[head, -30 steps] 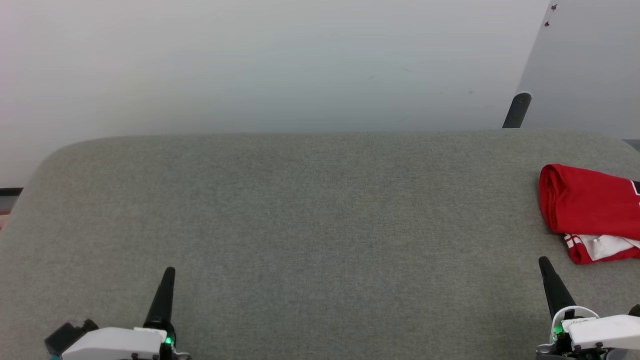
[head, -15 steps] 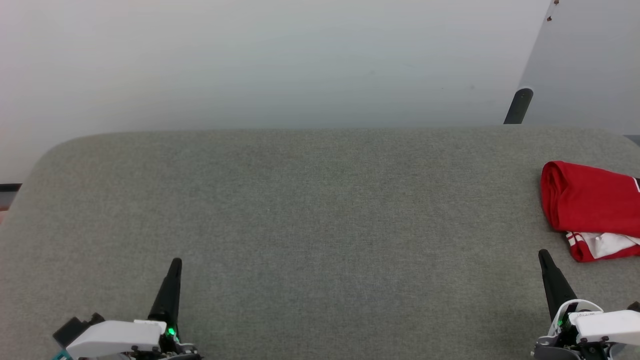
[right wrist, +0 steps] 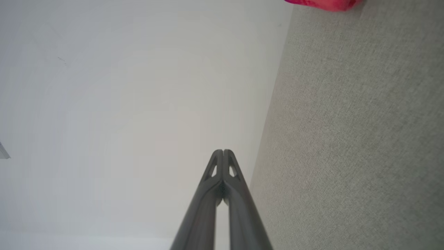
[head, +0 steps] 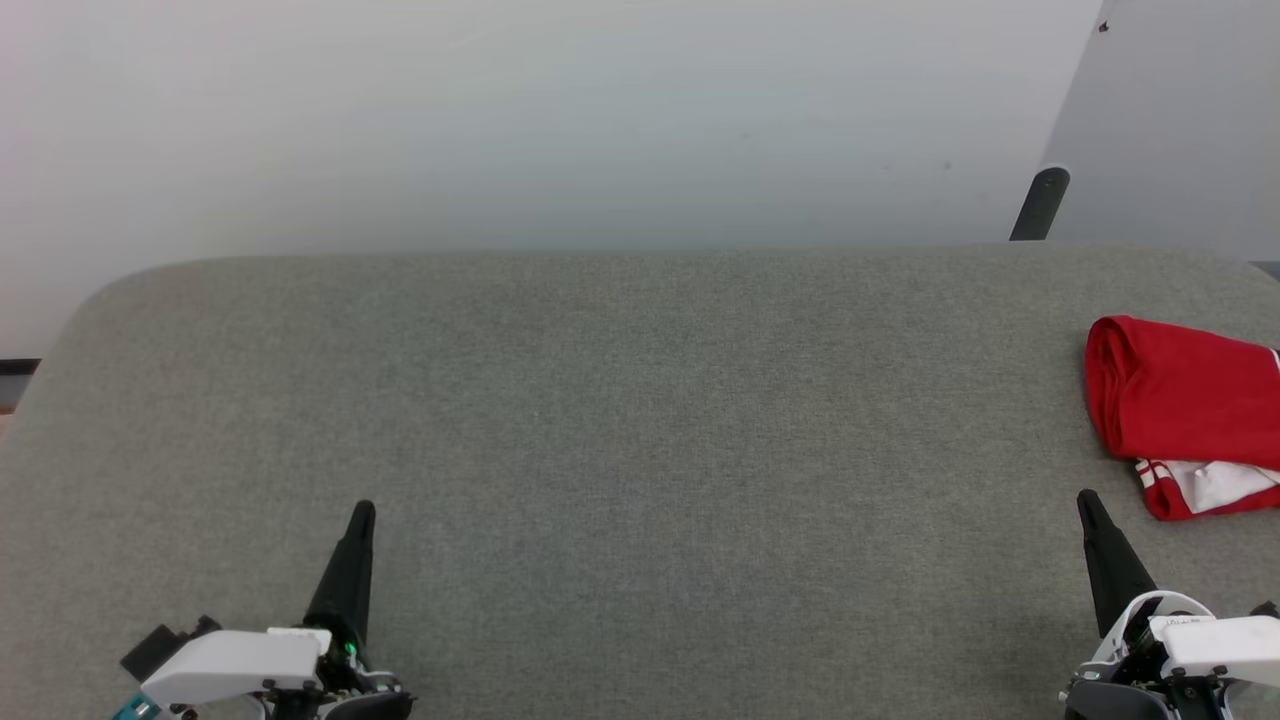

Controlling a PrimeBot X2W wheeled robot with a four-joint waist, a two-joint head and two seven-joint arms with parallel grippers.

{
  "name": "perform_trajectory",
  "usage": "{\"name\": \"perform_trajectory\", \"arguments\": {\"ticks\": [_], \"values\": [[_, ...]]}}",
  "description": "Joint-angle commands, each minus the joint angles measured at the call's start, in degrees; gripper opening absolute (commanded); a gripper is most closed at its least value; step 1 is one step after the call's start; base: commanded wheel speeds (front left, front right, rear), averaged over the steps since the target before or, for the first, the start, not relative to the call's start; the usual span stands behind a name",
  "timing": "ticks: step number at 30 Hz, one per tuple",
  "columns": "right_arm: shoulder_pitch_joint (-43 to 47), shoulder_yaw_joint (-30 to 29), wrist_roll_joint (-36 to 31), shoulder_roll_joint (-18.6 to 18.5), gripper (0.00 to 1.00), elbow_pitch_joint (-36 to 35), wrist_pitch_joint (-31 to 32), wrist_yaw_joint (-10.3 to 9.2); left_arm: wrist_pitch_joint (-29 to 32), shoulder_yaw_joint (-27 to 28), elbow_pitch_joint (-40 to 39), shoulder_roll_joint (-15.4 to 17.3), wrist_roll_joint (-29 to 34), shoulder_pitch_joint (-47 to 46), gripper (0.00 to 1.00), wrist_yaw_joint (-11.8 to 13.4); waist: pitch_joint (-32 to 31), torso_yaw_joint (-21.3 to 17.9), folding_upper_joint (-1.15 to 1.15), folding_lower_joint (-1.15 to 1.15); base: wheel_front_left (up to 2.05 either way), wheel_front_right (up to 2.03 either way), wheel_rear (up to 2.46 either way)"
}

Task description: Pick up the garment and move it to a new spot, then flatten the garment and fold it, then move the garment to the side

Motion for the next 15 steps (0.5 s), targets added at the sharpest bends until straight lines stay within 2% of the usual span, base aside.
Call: {"name": "perform_trajectory", "arguments": {"ticks": [1,15], "values": [[-0.91,-0.12,1.48,0.22,0.00,0.02,0.23,0.02,0.33,0.11,0.06,-0.21,-1.05,-0.76,0.00,-0.31,0.07,0.01,0.00,0.00,0.00,0.00,0.00],[-0.84,-0.14,2.69,0.28,0.00,0.13,0.39,0.02,0.68,0.09,0.12,-0.40,-2.15,-1.03,0.00,-0.32,0.28,0.02,0.00,0.00,0.00,0.00,0.00]]}}
